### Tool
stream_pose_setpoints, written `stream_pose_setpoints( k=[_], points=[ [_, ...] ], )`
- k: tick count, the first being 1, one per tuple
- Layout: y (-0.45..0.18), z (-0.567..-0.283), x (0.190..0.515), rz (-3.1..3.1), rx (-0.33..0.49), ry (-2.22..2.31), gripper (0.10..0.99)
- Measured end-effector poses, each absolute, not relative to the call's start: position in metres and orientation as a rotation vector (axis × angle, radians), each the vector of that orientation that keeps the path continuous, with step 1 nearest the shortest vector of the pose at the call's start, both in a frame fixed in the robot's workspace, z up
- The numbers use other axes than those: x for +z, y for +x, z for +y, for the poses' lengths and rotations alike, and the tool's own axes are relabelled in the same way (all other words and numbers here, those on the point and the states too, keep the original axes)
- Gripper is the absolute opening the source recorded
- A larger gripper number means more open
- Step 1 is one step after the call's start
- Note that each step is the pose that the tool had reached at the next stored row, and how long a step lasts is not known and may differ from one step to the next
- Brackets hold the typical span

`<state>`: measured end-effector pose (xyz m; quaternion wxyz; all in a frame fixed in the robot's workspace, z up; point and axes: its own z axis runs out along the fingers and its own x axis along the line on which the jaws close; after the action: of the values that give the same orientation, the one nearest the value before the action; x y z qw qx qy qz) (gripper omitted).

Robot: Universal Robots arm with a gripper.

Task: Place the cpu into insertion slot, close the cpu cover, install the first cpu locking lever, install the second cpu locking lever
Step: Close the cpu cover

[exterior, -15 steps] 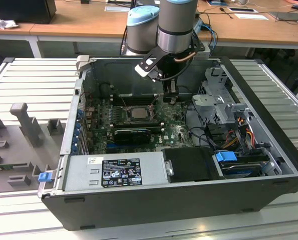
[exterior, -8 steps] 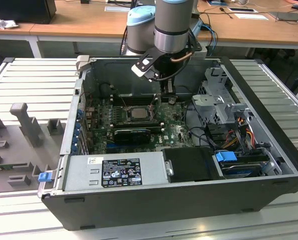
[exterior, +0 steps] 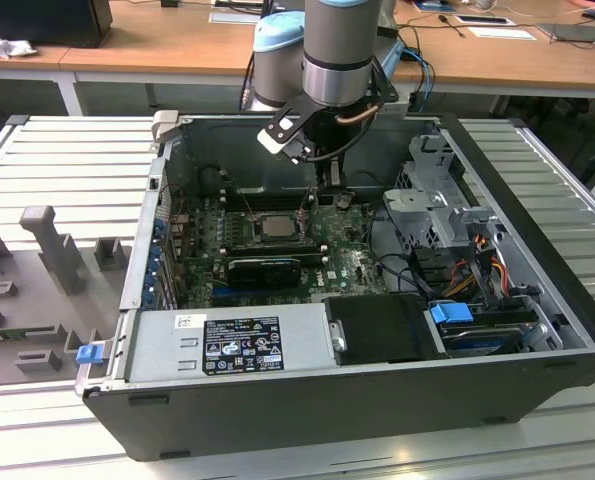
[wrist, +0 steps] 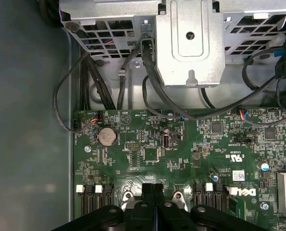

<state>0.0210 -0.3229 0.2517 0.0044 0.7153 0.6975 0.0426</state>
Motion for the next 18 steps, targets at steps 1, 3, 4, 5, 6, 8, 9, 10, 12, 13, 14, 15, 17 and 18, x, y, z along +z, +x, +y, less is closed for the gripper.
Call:
stream_pose_setpoints(
  k=[1, 3, 4, 5, 6, 8, 9, 10, 12, 13, 14, 15, 17, 18],
  points=[
    [0.020, -0.323, 0.252, 2.185, 0.133, 2.241, 0.106],
    [0.018, -0.323, 0.252, 2.185, 0.133, 2.241, 0.106],
    [0.017, -0.323, 0.252, 2.185, 0.133, 2.241, 0.106],
    [0.016, -0.323, 0.252, 2.185, 0.133, 2.241, 0.106],
    [0.015, -0.323, 0.252, 2.185, 0.133, 2.241, 0.106],
    [0.013, -0.323, 0.252, 2.185, 0.133, 2.241, 0.106],
    [0.012, -0.323, 0.252, 2.185, 0.133, 2.241, 0.106],
    [0.012, -0.323, 0.252, 2.185, 0.133, 2.241, 0.106],
    [0.010, -0.323, 0.252, 2.185, 0.133, 2.241, 0.106],
    [0.009, -0.323, 0.252, 2.185, 0.133, 2.241, 0.106],
    [0.008, -0.323, 0.252, 2.185, 0.133, 2.241, 0.106],
    [0.007, -0.323, 0.252, 2.185, 0.133, 2.241, 0.106],
    [0.005, -0.323, 0.252, 2.185, 0.133, 2.241, 0.106],
    [0.004, -0.323, 0.252, 2.185, 0.133, 2.241, 0.106]
  ],
)
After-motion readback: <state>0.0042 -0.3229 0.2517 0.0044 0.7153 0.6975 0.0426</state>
